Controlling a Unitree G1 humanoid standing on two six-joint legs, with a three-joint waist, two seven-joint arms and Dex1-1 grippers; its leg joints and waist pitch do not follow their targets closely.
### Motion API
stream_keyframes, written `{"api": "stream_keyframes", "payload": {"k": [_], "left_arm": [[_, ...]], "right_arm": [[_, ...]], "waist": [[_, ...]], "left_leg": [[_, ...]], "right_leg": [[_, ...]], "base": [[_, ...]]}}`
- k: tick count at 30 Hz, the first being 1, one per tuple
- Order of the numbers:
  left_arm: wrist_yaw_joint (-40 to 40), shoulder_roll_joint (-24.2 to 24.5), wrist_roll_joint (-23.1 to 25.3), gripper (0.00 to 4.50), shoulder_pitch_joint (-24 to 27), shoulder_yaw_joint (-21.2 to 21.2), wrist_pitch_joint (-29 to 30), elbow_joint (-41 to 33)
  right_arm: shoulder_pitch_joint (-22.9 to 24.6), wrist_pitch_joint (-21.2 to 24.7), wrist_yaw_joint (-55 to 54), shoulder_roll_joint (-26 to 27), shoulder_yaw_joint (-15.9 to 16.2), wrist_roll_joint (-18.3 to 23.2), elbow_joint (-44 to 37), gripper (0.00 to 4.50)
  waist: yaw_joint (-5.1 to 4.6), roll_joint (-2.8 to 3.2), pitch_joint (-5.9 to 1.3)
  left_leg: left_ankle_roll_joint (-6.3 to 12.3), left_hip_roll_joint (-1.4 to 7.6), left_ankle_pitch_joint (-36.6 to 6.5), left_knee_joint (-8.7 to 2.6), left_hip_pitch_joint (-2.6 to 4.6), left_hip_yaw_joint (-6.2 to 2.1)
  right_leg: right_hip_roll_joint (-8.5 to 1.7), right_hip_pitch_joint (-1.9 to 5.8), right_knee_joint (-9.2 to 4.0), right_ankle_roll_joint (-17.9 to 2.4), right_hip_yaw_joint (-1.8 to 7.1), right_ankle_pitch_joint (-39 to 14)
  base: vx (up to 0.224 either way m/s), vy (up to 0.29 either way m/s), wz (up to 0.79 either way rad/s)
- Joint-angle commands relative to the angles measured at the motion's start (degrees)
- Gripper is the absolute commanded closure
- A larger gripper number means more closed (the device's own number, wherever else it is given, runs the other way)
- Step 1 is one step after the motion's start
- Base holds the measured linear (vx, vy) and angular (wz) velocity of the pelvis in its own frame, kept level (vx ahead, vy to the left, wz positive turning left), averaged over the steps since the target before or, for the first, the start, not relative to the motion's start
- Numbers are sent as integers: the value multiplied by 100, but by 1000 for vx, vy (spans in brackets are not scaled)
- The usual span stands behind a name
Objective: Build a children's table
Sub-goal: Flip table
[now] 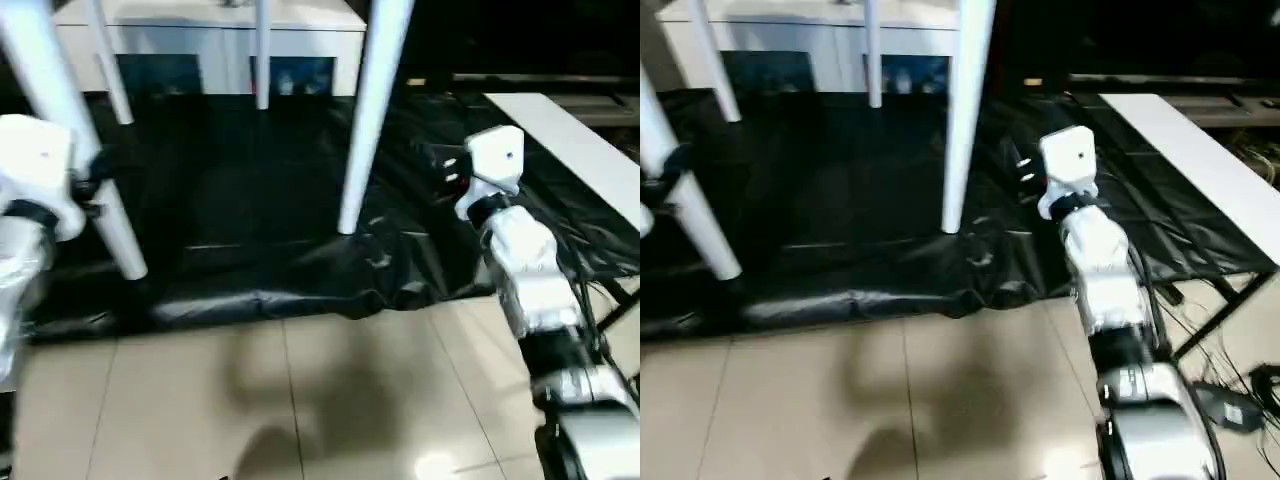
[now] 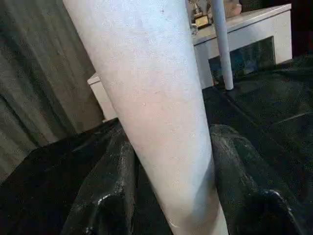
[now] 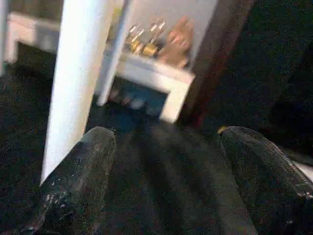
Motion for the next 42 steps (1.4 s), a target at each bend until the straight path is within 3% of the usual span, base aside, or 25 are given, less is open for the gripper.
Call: {"api": "stream_keyframes", "payload": {"k": [1,2,7,9,10,12,15,16,17,23,27,28,31,33,39,41,42], "left_arm": [[-184,322,412,260,228,-101,-79,236],[-317,286,246,260,245,-23,-119,259],[-862,345,-90,260,372,-11,-150,232],[-1074,433,-167,260,471,-11,-53,214],[-1185,470,-217,260,540,-1,-27,196],[-1333,544,-269,260,700,33,-3,146],[-1417,629,-270,260,880,103,-29,64],[-1432,680,-259,260,961,158,-22,8],[-1453,763,-281,260,1074,260,26,-90],[-1602,988,-346,260,1341,485,175,-278],[-1704,1082,-442,260,1430,590,166,-343],[-1730,1105,-457,260,1416,566,158,-337],[-1778,1150,-454,260,1415,525,178,-347],[-1809,1161,-472,260,1377,495,176,-338],[-1766,1148,-411,260,1147,322,14,-134],[-1768,1140,-389,260,1092,276,-40,-81],[-1755,1120,-352,260,1018,220,-82,-6]], "right_arm": [[-253,114,557,-3,61,117,415,77],[-413,86,871,47,59,187,742,77],[-1126,-115,1426,173,41,138,1979,77],[-1510,-234,1293,256,-29,64,2449,77],[-1666,-268,1292,301,-59,55,2622,77],[-1931,-337,1347,377,-120,77,2932,77],[-2191,-448,1173,427,-81,-55,3257,77],[-2294,-459,1093,461,-90,-82,3376,77],[-2435,-435,1025,537,-120,-92,3548,77],[-2624,-358,1239,779,-114,-173,3902,77],[-2678,-231,1538,898,-197,-152,4040,77],[-2687,-238,1595,920,-169,-200,4063,77],[-2701,-262,1753,974,-124,-283,4097,77],[-2719,-295,1953,1019,-84,-331,4112,77],[-2646,-434,2601,1030,-49,-334,4050,77],[-2590,-490,2709,1008,-56,-326,4025,77],[-2497,-583,2818,973,-66,-313,3982,77]], "waist": [[32,236,-338],[3,223,-343],[-2,240,-328],[52,215,-358],[59,192,-356],[63,222,-347],[71,187,-343],[78,117,-346],[90,144,-351],[76,135,-346],[112,168,-338],[126,201,-337],[143,187,-331],[176,234,-333],[236,239,-344],[243,292,-345],[245,280,-346]], "left_leg": [[-32,-101,-1670,-412,-65,122],[1,-95,-1673,-410,-85,116],[62,-58,-1775,-401,-43,123],[63,-46,-1420,-396,-55,126],[77,-45,-1367,-400,-58,137],[82,-36,-1297,-402,-67,137],[86,-26,-1195,-413,-77,140],[97,-27,-1171,-419,-75,147],[86,-26,-1098,-413,-73,144],[111,-22,-1171,-429,-67,148],[123,-11,-1372,-441,-38,144],[116,-11,-1396,-440,-38,138],[127,-6,-1368,-440,-41,143],[109,-5,-1373,-438,-33,142],[101,0,-1410,-432,-26,143],[94,-3,-1475,-423,-17,142],[93,-1,-1498,-426,-12,145]], "right_leg": [[-331,285,-512,-1023,272,-1304],[-343,299,-509,-1092,265,-1334],[-350,242,-503,-1315,265,-1299],[-357,259,-428,-1464,273,-894],[-353,262,-432,-1475,273,-821],[-358,267,-408,-1515,275,-680],[-374,272,-387,-1524,283,-605],[-367,288,-398,-1507,278,-600],[-380,281,-367,-1525,290,-518],[-394,293,-371,-1497,294,-504],[-389,265,-378,-1514,294,-619],[-395,263,-374,-1518,294,-634],[-398,264,-376,-1530,300,-631],[-398,256,-373,-1542,297,-602],[-391,264,-358,-1566,296,-489],[-388,254,-356,-1587,292,-492],[-386,254,-366,-1583,289,-515]], "base": [[0,0,0],[0,0,0],[0,0,0],[0,0,0],[0,0,0],[0,0,0],[0,0,0],[0,0,0],[0,0,0],[0,0,0],[0,0,0],[0,0,0],[0,0,0],[0,0,0],[0,0,0],[0,0,0],[0,0,0]]}}
